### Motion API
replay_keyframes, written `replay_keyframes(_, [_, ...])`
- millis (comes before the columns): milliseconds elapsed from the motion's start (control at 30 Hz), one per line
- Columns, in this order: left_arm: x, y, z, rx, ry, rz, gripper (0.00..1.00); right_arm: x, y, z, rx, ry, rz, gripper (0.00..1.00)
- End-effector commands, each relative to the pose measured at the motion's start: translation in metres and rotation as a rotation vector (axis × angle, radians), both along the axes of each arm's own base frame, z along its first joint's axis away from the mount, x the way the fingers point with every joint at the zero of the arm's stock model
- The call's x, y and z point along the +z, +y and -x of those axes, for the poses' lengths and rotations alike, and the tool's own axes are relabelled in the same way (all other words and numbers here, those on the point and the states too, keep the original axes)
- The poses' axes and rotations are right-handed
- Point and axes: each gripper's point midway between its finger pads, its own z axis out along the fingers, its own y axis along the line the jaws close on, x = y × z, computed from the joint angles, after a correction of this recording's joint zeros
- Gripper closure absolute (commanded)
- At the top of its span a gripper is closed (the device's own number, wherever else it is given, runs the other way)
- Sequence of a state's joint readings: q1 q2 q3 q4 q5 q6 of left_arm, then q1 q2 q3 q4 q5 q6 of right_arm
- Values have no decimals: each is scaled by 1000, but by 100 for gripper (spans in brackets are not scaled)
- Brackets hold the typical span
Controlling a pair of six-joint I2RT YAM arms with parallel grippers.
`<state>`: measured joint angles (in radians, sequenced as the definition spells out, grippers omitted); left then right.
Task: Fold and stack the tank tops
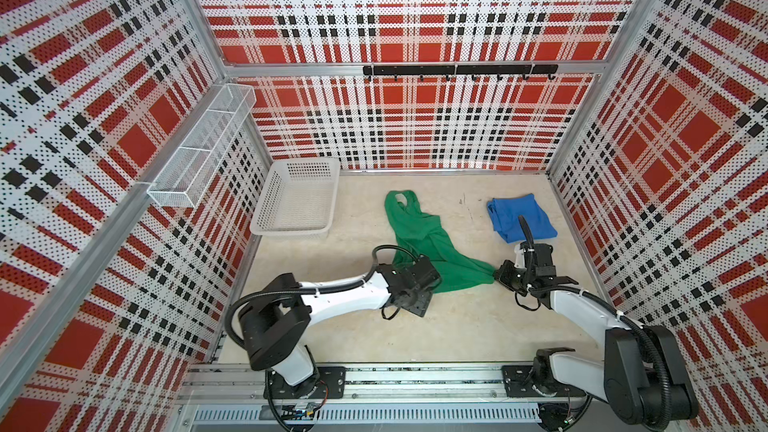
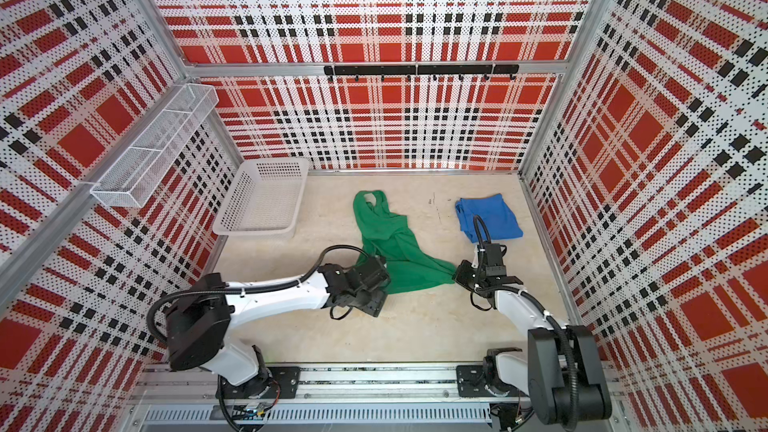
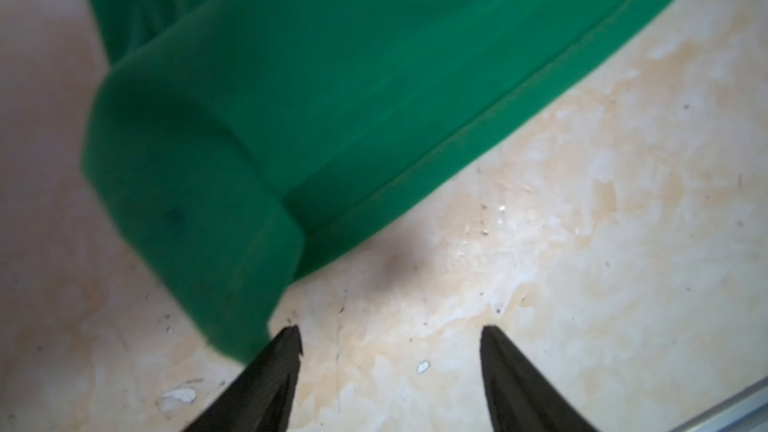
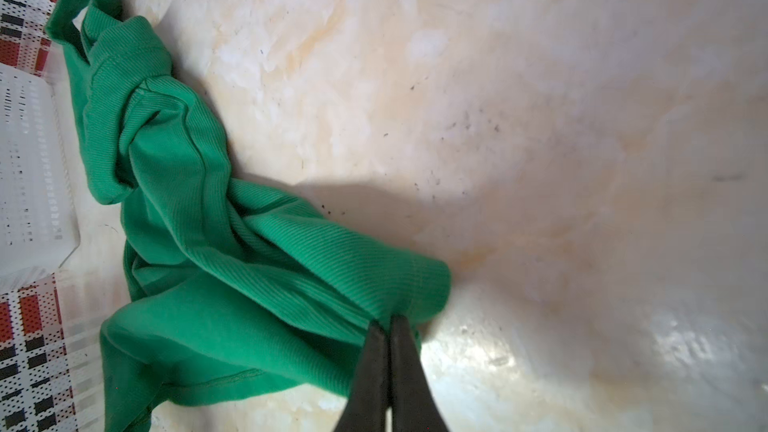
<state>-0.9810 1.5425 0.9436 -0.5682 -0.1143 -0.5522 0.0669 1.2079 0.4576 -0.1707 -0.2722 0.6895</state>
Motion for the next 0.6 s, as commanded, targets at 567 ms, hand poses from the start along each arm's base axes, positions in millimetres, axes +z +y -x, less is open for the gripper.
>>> replay_keyframes(567, [19,68,-43,537,-26,555,60,3,1,-10,28,-26,8,100])
